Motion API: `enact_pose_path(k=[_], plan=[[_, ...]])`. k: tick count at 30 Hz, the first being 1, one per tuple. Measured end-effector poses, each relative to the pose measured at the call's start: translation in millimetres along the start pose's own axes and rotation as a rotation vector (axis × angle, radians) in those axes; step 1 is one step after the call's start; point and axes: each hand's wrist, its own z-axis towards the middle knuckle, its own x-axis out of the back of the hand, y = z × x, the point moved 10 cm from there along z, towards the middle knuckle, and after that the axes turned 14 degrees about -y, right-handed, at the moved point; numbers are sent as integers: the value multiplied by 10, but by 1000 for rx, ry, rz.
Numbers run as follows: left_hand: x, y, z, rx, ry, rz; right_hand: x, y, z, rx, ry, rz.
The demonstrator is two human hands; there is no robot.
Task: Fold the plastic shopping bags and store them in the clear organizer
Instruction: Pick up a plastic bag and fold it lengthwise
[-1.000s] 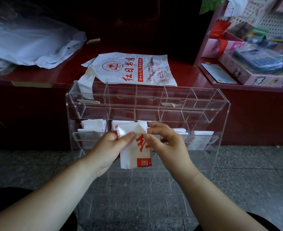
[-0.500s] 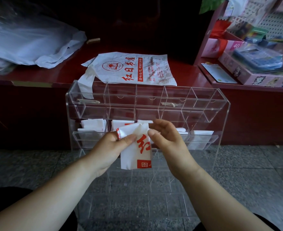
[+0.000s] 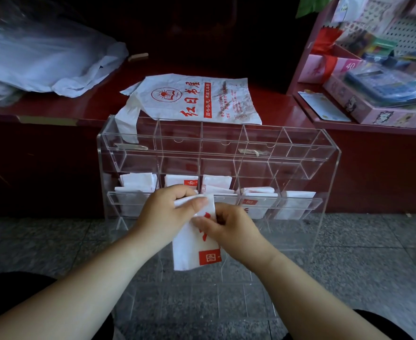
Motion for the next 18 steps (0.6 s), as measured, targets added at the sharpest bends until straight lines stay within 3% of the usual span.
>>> enact_pose_path(k=[3, 6, 9, 12, 18], plan=[[202, -67, -28, 44, 176, -121, -188, 28, -11, -33, -200, 200], [320, -244, -68, 136, 297, -284, -66, 2, -29, -22, -156, 291], [206, -281, -2, 172, 115, -309, 132, 40, -51, -41, -57, 200], [96, -241, 27, 169, -47, -261, 162, 54, -79, -52, -87, 93], [185, -203, -2, 143, 61, -354, 273, -10, -93, -7, -65, 90]])
